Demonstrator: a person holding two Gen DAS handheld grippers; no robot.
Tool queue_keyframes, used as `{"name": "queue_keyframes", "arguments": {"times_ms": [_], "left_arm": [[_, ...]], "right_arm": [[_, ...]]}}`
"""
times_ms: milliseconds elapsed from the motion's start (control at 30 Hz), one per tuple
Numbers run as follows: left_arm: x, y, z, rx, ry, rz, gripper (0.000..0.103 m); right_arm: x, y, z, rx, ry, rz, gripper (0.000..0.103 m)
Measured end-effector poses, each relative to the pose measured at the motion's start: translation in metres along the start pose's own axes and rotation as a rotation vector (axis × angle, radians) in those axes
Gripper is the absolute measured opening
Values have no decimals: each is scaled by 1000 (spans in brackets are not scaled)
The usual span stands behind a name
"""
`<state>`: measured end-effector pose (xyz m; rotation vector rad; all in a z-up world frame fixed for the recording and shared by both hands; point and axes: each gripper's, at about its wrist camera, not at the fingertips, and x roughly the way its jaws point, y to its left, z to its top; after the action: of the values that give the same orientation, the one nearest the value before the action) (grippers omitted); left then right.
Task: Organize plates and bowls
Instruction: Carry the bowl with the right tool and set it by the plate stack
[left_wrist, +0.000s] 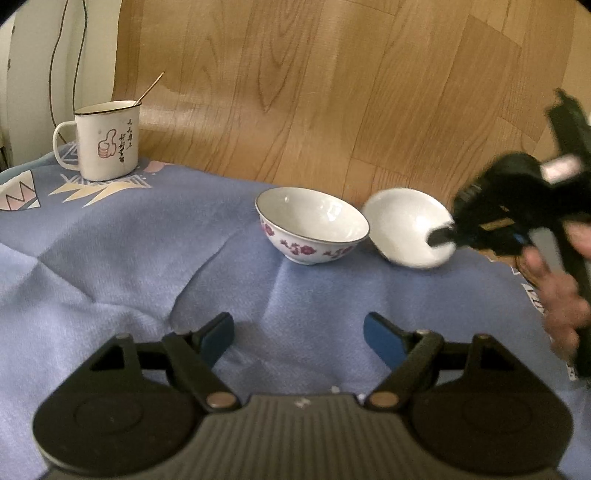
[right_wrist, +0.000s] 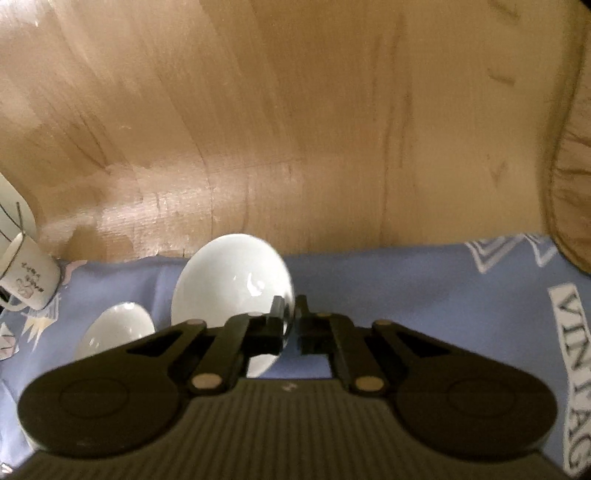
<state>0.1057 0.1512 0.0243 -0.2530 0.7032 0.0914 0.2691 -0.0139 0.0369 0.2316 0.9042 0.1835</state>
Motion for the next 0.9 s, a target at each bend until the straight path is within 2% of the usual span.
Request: {"name": "queue_keyframes", "arguments": {"times_ms": [133, 200, 267, 333, 500, 567, 600, 700, 800, 900], "left_arm": [[-1, 0, 0, -3, 2, -5, 80], [-2, 1, 1, -11, 8, -38, 80], [-5, 3, 2, -26, 12, -112, 78], [-9, 5, 1, -47, 16, -218, 77], [-13, -1, -6, -29, 68, -421, 61], [-15, -10, -13, 7, 92, -493, 52], [-16, -16, -16, 34, 94, -498, 51], [-13, -36, -28, 136, 106, -442, 37], [-17, -47, -37, 203, 86, -431, 15], [-25, -51, -42, 196, 90, -434, 13]], "right_arm": [[-23, -18, -22, 3, 29, 37, 7], [-37, -26, -38, 14, 50, 71, 7], [-54, -34, -56, 33, 70, 106, 7], [-71, -44, -76, 57, 86, 144, 7], [-99, -65, -116, 118, 111, 189, 8], [-108, -73, -128, 153, 113, 202, 8], [-111, -76, -134, 165, 107, 210, 8], [-114, -77, -146, 201, 66, 226, 14], [-115, -75, -153, 203, 2, 247, 17], [-122, -75, -163, 190, -62, 234, 16]]}}
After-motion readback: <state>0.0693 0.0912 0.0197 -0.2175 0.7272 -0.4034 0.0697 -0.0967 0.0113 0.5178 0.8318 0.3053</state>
